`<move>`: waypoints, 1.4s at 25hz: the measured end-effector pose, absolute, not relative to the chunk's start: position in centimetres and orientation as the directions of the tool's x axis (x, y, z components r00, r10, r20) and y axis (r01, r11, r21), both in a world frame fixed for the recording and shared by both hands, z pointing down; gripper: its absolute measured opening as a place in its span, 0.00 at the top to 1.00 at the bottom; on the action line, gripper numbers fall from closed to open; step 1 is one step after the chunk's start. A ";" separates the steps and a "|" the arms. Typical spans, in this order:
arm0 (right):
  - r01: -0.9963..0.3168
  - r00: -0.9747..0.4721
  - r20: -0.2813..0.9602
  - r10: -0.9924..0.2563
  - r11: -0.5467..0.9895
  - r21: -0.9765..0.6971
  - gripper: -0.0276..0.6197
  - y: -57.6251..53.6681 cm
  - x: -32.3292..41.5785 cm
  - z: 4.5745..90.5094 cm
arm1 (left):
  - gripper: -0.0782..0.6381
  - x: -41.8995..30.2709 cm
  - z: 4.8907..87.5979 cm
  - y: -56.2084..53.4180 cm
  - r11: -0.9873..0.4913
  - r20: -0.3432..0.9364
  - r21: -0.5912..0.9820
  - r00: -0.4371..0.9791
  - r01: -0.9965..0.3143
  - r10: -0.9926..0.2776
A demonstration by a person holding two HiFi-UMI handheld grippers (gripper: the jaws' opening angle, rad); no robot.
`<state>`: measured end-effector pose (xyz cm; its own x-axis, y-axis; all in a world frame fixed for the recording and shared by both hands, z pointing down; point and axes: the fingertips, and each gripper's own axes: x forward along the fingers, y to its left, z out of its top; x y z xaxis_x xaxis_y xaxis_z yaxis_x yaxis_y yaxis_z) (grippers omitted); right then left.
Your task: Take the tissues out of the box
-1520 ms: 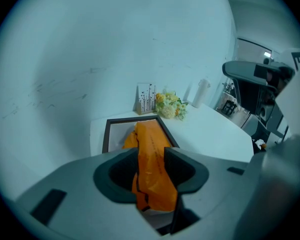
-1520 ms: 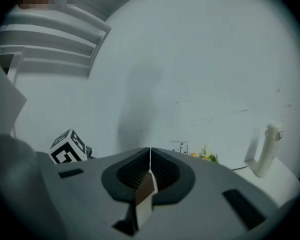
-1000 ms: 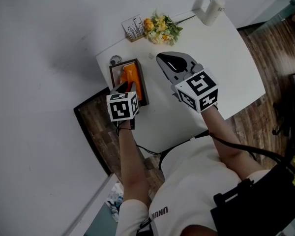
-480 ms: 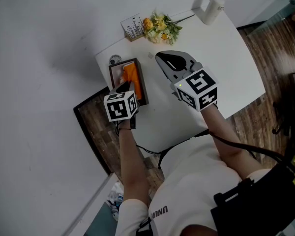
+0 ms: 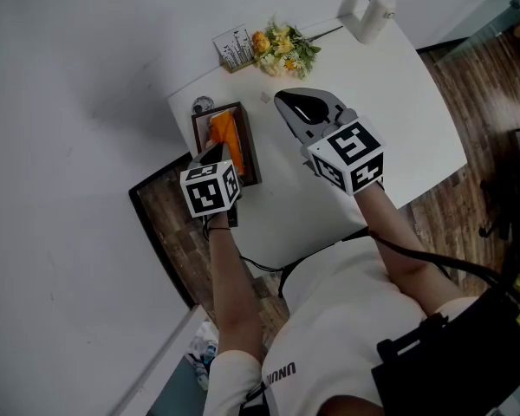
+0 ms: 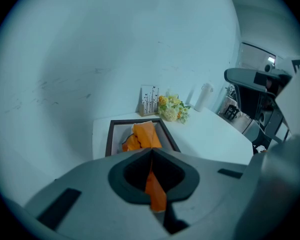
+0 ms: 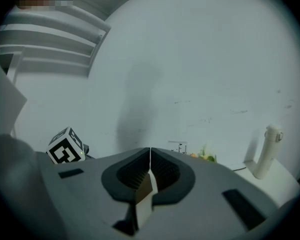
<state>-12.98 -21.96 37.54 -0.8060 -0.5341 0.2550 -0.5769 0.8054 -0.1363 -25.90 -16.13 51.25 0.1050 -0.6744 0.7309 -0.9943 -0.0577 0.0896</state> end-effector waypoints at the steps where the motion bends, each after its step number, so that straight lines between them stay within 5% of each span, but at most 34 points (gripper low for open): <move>1: -0.576 -0.807 0.255 -0.533 0.806 -0.136 0.92 -21.9 -13.0 37.5 | 0.87 -26.0 51.1 -16.0 -0.056 0.728 0.088 0.103 -0.995 -0.678; 35: -0.541 -0.830 0.246 -0.500 0.830 -0.140 0.92 -21.3 -14.1 37.2 | 0.87 -26.3 46.8 -15.0 -0.025 0.627 0.134 0.104 -0.991 -0.772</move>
